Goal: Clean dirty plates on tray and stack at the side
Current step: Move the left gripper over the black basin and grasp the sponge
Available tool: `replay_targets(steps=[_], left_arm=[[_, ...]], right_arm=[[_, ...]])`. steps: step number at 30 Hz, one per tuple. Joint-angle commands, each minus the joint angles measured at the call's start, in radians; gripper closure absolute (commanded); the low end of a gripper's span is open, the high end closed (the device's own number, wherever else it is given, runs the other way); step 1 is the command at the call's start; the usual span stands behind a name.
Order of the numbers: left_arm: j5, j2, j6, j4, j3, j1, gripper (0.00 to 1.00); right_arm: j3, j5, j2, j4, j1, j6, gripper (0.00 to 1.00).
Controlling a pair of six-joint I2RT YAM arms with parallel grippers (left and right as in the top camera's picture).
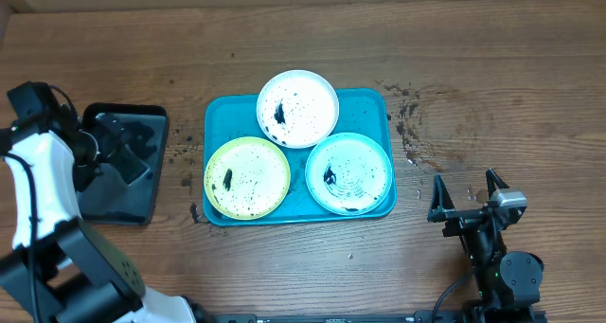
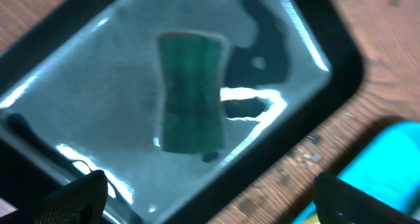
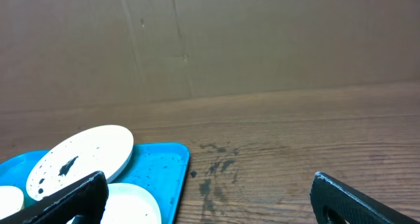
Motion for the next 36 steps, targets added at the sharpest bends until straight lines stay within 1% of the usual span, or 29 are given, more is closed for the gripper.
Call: replay_targets(steps=[1,8,13,14,17,21,26,29,32,33,35,36], left_arm=[[-0.037,0.059,-0.021,-0.012,0.051,0.009,0.00],[-0.044,0.159,-0.019,0.022,0.051,-0.037,0.00],[-0.052,0.232,-0.020,0.032,0.051,-0.043,0.00],[-0.052,0.245,-0.019,0.030,0.051,-0.043,0.01],[-0.053,0.281,-0.019,0.027,0.051,-0.043,0.07],[-0.061,0.311,-0.019,0.027,0.051,-0.043,0.12],[-0.075,0.312,-0.019,0.024,0.051,-0.043,0.32],[-0.076,0.312,-0.019,0.024,0.051,-0.042,0.39],[-0.077,0.312,-0.019,0.024,0.051,-0.043,0.55],[-0.080,0.312,-0.019,0.024,0.051,-0.043,0.62],[-0.083,0.312,-0.020,0.024,0.051,-0.043,0.73],[-0.082,0.312,-0.020,0.024,0.051,-0.043,0.80]], right_arm=[[-0.010,0.010,-0.007,0.006,0.003,0.000,0.00],[-0.010,0.010,-0.007,0.006,0.003,0.000,0.00],[-0.010,0.010,-0.007,0.006,0.003,0.000,0.00],[-0.010,0.010,-0.007,0.006,0.003,0.000,0.00],[-0.010,0.010,-0.007,0.006,0.003,0.000,0.00],[-0.010,0.010,-0.007,0.006,0.003,0.000,0.00],[-0.010,0.010,-0.007,0.006,0.003,0.000,0.00],[-0.010,0.010,-0.007,0.006,0.003,0.000,0.00],[-0.010,0.010,-0.007,0.006,0.003,0.000,0.00],[-0.010,0.010,-0.007,0.006,0.003,0.000,0.00],[-0.010,0.010,-0.007,0.006,0.003,0.000,0.00],[-0.010,0.010,-0.007,0.006,0.003,0.000,0.00]])
